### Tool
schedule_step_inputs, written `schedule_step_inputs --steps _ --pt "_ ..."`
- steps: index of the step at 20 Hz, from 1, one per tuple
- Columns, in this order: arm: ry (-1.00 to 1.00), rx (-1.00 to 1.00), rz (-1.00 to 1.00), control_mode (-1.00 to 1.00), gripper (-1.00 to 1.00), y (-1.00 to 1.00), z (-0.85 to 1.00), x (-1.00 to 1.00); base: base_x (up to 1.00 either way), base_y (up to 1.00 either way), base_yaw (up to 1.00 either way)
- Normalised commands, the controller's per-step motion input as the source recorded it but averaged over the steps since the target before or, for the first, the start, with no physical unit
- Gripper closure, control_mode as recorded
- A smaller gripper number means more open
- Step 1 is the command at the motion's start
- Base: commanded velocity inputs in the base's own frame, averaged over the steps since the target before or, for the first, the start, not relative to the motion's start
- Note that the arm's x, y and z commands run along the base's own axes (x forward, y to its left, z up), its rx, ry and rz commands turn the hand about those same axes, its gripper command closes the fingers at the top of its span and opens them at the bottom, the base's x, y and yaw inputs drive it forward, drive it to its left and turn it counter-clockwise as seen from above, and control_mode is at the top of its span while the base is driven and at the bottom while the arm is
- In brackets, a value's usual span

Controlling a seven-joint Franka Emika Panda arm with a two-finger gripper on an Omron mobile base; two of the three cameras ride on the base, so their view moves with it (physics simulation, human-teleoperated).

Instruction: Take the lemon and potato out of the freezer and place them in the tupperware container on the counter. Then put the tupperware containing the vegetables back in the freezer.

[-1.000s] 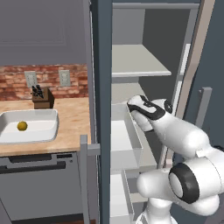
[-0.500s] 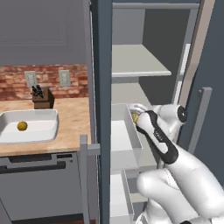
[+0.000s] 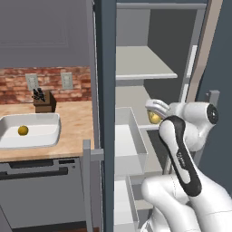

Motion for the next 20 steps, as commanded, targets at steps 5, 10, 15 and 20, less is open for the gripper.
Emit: schedule_step_inputs --steps 5,10,15,20 --pt "0.00 0.00 0.00 -1.00 1.00 -0.09 0.72 -0.89 0.00 0.00 0.00" --pt "0.01 0.00 0.00 -1.00 1.00 -0.06 0.84 -0.76 0.00 0.00 0.00" --pt "0.04 -0.03 0.00 -1.00 1.00 -0.07 0.82 -0.61 0.00 0.00 0.00" --pt "0.12 -0.10 0.00 -1.00 1.00 -0.08 0.50 -0.49 0.00 0.00 0.00"
